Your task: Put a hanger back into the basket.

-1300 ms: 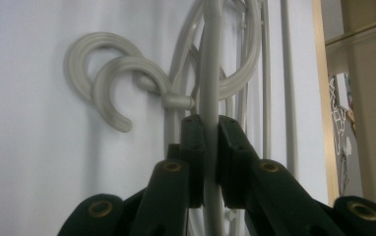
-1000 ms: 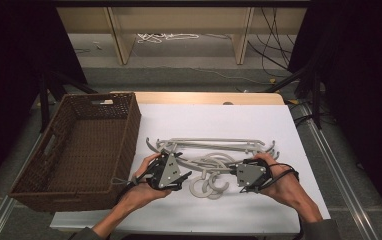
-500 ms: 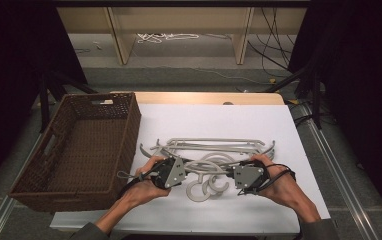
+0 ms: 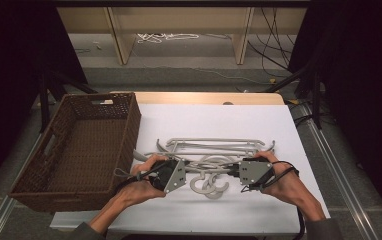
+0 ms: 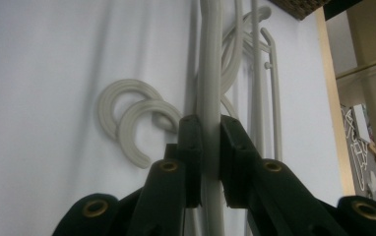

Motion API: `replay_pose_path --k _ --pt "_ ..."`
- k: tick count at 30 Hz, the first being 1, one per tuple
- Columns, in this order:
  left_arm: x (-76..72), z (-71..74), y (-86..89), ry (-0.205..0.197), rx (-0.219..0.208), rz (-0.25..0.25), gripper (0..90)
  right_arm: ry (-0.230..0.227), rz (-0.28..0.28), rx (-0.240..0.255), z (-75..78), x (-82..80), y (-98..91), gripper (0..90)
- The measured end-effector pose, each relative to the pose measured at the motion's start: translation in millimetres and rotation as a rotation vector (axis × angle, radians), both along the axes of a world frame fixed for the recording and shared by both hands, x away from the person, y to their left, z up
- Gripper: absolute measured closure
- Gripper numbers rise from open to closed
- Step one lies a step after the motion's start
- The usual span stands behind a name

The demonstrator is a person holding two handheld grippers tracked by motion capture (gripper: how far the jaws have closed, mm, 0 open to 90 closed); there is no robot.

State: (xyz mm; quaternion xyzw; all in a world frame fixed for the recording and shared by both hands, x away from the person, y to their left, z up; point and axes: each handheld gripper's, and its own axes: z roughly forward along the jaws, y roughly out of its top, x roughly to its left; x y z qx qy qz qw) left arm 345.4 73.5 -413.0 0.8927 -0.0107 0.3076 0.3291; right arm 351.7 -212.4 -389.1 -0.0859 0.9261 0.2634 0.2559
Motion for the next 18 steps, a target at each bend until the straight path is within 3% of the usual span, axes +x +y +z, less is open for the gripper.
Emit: replay_pose_path --k 3,4,5,6,7,8,9,10,11,13,18 --pt "-0.1 0.8 -0.2 0.06 -0.034 0.004 77.0 -0.011 -0.011 -0.001 1.8 2.5 0.2 79.0" --pt "0.1 1.2 -0.2 0.088 -0.047 0.002 77.4 -0.037 0.013 0.003 1.7 6.3 1.1 77.9" --pt "-0.3 1.0 -0.7 0.112 -0.066 0.001 77.9 -0.026 -0.007 0.026 0.9 6.1 1.7 77.0" --pt "-0.7 0.8 -1.1 0.131 -0.076 -0.003 78.2 -0.055 0.01 0.016 2.1 9.8 1.0 76.6" --pt "-0.9 1.3 -1.4 0.152 -0.075 -0.004 78.7 -0.042 -0.017 0.029 1.1 9.3 1.0 75.6" --pt "-0.8 1.0 -2.5 0.209 -0.101 0.001 79.4 -0.036 -0.081 0.056 0.7 9.2 0.8 73.1" --pt "-0.8 1.0 -2.5 0.209 -0.101 0.001 79.4 -0.036 -0.081 0.056 0.7 9.2 0.8 73.1" --pt "-0.5 0.6 -2.6 0.237 -0.118 0.008 79.4 -0.03 -0.092 0.057 0.9 9.5 0.5 71.9" --pt "0.4 1.3 -1.8 0.251 -0.125 0.016 79.5 -0.027 -0.119 0.073 1.3 10.9 0.1 63.5" --pt "1.4 1.9 0.2 0.304 -0.147 0.047 79.5 -0.029 -0.142 0.091 1.6 11.4 -0.7 60.4" --pt "5.5 5.8 7.2 0.39 -0.192 0.113 79.5 0.0 -0.281 0.228 9.2 12.4 -9.6 45.7"
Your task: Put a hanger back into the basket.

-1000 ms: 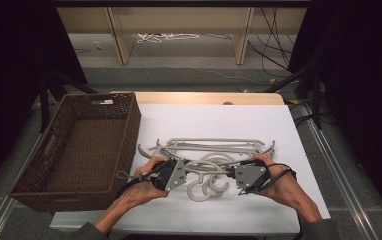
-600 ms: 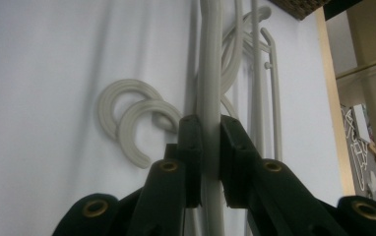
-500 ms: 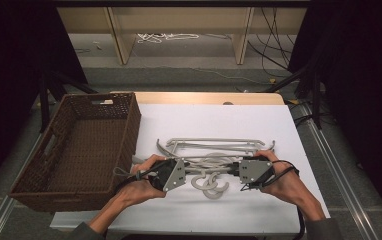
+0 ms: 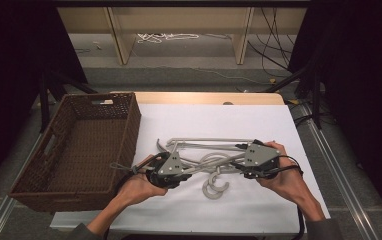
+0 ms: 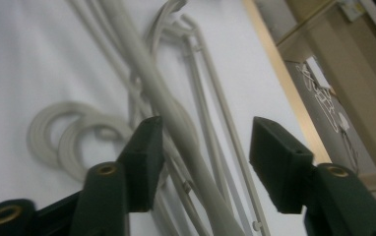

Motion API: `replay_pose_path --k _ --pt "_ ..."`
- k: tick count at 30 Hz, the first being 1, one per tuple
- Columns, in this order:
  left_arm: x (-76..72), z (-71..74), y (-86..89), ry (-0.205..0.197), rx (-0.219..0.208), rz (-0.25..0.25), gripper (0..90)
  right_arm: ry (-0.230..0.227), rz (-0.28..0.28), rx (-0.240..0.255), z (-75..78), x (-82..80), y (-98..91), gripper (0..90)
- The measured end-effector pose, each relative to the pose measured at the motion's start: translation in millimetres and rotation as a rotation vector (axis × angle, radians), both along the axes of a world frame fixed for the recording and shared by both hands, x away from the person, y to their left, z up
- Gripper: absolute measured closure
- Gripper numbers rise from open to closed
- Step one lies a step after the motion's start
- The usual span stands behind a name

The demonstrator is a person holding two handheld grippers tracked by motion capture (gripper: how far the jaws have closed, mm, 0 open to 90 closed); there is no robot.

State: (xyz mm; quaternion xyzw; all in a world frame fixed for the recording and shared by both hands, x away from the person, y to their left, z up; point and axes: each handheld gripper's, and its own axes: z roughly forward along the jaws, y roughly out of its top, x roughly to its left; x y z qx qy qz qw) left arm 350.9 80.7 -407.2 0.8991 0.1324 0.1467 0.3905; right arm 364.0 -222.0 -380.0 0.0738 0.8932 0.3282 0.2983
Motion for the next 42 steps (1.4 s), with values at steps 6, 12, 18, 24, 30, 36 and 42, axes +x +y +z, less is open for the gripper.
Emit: replay_pose_path --k 6,12,18,24,30,36,42 --pt "1.6 8.0 10.1 0.049 -0.04 0.05 79.5 -0.001 -0.104 0.107 6.6 -8.3 -7.7 38.9" --pt "1.5 24.8 25.6 0.084 -0.118 0.13 79.5 0.037 -0.134 0.204 4.7 -22.0 -10.5 36.3" --pt "3.4 43.4 42.9 0.123 -0.184 0.19 79.5 0.05 -0.138 0.217 -3.4 -31.9 -9.6 35.4" --pt "2.9 73.1 62.2 0.146 -0.247 0.239 79.5 0.061 -0.139 0.223 -9.5 -35.8 -8.5 34.3" --pt "2.8 102.5 88.7 0.128 -0.278 0.274 79.4 0.076 -0.134 0.222 -15.6 -39.3 -6.9 33.7" --pt "6.4 119.1 127.5 0.069 -0.292 0.354 79.5 0.087 -0.139 0.221 -21.2 -40.0 -7.2 32.5" --pt "15.6 115.9 171.9 0.027 -0.287 0.466 79.5 0.096 -0.151 0.248 -25.6 -41.4 -7.6 28.0"
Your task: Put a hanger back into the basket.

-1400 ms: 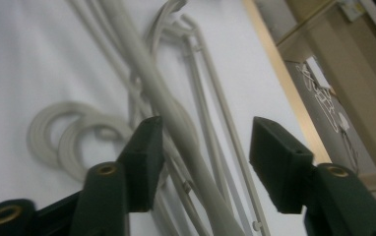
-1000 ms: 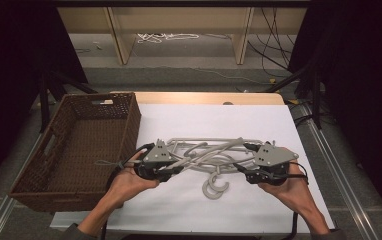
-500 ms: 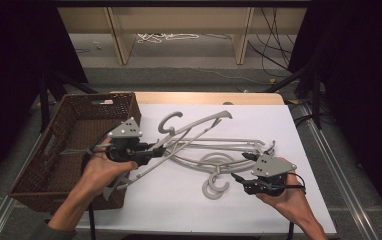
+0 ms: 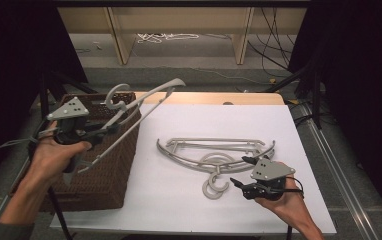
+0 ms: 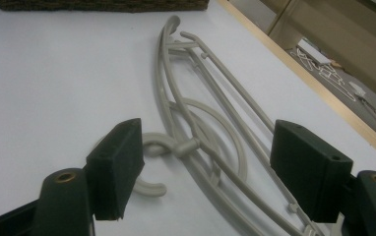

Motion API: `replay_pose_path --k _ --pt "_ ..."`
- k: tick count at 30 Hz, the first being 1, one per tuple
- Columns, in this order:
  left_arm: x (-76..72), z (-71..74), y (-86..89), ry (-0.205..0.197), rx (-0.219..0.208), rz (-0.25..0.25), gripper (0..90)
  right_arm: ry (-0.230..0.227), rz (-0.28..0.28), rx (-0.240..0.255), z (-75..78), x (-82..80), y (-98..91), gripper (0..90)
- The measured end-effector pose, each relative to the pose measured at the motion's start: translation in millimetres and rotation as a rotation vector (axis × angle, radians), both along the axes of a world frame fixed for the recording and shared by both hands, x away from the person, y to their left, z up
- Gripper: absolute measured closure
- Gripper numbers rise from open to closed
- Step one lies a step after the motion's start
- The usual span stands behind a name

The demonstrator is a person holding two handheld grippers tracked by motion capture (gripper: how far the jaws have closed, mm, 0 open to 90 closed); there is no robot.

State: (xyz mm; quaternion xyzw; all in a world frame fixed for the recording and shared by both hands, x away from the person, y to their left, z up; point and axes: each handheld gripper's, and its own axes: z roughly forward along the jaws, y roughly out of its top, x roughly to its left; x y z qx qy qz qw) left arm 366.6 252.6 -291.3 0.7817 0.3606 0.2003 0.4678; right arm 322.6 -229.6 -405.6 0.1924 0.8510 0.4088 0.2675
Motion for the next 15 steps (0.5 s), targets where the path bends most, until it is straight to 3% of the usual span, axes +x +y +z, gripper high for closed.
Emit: replay_pose_path --k 4,12,15 --pt "5.6 -7.3 22.6 -0.015 0.026 0.05 79.5 0.013 -0.027 0.051 -2.8 1.0 -2.9 25.1" --pt "9.8 -21.4 58.4 -0.031 0.046 0.106 79.5 0.024 -0.039 0.045 -7.3 0.9 -6.1 24.3" --pt "9.4 -26.1 68.4 -0.023 0.056 0.104 79.5 0.028 -0.039 0.04 -8.2 0.6 -6.3 24.4"
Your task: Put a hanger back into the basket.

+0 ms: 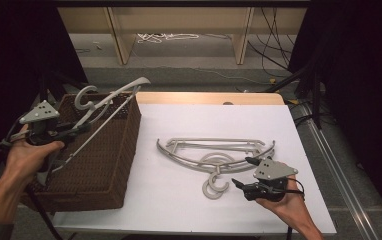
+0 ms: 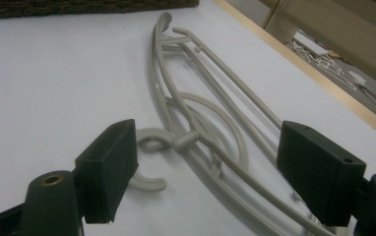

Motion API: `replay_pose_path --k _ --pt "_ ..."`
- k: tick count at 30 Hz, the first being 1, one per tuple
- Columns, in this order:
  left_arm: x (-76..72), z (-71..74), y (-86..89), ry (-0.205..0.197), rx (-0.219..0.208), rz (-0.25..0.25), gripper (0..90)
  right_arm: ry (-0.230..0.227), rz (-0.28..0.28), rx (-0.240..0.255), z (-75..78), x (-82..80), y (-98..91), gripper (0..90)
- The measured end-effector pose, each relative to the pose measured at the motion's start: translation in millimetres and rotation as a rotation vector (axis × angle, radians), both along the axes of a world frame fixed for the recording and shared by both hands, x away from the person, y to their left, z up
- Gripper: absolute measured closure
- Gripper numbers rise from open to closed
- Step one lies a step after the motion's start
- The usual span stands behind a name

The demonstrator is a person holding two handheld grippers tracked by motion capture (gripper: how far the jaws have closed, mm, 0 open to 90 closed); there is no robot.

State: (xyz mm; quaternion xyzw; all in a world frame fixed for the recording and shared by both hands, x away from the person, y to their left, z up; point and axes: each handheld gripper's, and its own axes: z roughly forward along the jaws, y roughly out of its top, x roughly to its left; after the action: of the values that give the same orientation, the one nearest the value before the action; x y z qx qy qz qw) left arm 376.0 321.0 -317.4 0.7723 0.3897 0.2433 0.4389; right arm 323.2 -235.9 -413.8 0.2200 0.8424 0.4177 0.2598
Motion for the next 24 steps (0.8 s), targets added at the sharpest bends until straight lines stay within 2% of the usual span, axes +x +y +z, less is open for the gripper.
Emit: replay_pose_path --k 6,9,14,15,16,17,18,19,20,21,23,24 --pt "-6.4 -2.5 19.0 -0.008 0.029 0.001 79.5 0.007 -0.004 -0.011 -2.0 0.9 -1.0 24.6" --pt "-7.7 -4.8 25.8 0.006 0.064 0.007 79.5 0.006 -0.002 -0.014 -3.2 1.8 -1.0 24.6" --pt "-6.7 -8.3 34.8 0.022 0.099 0.02 79.5 0.016 0.001 -0.03 -3.9 1.7 -0.6 24.7" --pt "-6.2 -8.5 36.7 0.029 0.125 0.019 79.5 0.017 0.001 -0.03 -4.1 1.7 -0.6 24.7" --pt "-5.8 -10.4 36.1 0.029 0.109 0.028 79.5 0.011 -0.001 -0.028 -4.7 2.0 -0.2 24.7" --pt "-5.0 -11.7 37.7 0.033 0.126 0.025 79.5 0.014 -0.001 -0.03 -4.6 2.0 -0.5 24.8" --pt "-3.8 -15.1 37.5 0.042 0.115 0.025 79.5 0.014 -0.001 -0.03 -4.6 2.0 -0.5 24.8" --pt "-2.9 -16.7 38.1 0.053 0.131 0.024 79.5 0.011 0.0 -0.029 -4.9 2.2 -0.9 24.8" --pt "-1.4 -16.6 41.3 0.071 0.187 0.0 79.5 0.011 -0.001 -0.031 -5.0 2.3 -1.2 24.8" --pt "-0.7 -19.0 40.4 0.077 0.156 0.013 79.5 0.013 0.0 -0.031 -5.1 2.5 -1.4 24.8" --pt "1.1 -19.4 44.5 0.093 0.149 0.014 79.4 0.018 -0.002 -0.035 -5.3 2.6 -1.8 24.8" --pt "1.6 -20.3 44.7 0.093 0.126 0.027 79.4 0.018 -0.002 -0.035 -5.3 2.6 -1.8 24.8"
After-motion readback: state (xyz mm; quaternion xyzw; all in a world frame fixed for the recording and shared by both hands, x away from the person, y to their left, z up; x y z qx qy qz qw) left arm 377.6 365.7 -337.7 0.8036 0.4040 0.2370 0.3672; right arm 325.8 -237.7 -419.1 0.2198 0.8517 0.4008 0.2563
